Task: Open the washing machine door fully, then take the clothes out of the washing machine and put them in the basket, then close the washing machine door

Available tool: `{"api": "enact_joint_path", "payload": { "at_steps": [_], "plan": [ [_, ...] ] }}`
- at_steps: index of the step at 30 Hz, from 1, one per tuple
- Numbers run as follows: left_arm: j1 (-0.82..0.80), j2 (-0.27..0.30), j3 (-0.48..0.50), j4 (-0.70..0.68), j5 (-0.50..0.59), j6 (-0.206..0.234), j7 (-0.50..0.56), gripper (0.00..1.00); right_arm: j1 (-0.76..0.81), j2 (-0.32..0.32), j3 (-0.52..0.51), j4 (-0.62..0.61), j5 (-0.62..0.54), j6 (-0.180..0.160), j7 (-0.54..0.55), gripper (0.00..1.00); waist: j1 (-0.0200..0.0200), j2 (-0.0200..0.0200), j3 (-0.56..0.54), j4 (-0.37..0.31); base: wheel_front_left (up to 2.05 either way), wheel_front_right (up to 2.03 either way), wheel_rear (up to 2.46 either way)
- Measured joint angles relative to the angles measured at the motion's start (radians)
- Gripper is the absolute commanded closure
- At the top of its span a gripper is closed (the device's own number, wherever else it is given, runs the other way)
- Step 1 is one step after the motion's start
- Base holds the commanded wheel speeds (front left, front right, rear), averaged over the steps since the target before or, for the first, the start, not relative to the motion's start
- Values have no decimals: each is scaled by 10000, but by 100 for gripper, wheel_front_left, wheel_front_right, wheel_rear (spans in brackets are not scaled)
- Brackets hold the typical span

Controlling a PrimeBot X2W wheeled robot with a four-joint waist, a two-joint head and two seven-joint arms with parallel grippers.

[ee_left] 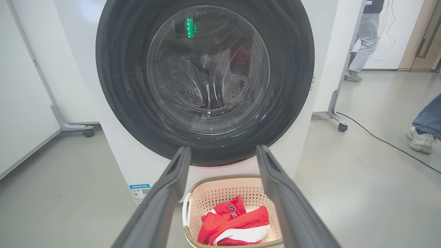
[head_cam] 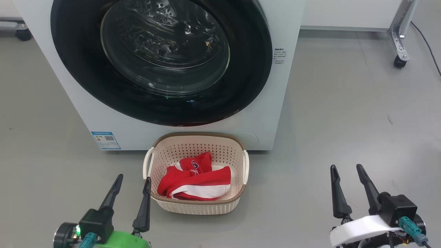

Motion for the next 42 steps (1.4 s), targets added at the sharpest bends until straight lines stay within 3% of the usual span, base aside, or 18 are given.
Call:
{"api": "enact_joint_path", "payload": {
  "at_steps": [18,19,30,42],
  "plan": [
    [43,4,-46,-123,0,50,90,0,359,-50,2,-418,0,-19,146,0,0,0,-60,8,0,0,0],
    [49,4,-48,-138,0,56,92,100,360,-50,2,-445,0,-19,148,100,0,0,-59,8,0,0,0],
    [382,-117,-184,451,-328,-4,90,100,591,148,98,153,355,29,146,100,0,0,-56,-24,0,0,0],
    [382,-232,153,403,-2123,-182,393,100,575,215,-186,132,2105,232,401,100,0,0,-58,-183,0,0,0]
  ]
}}
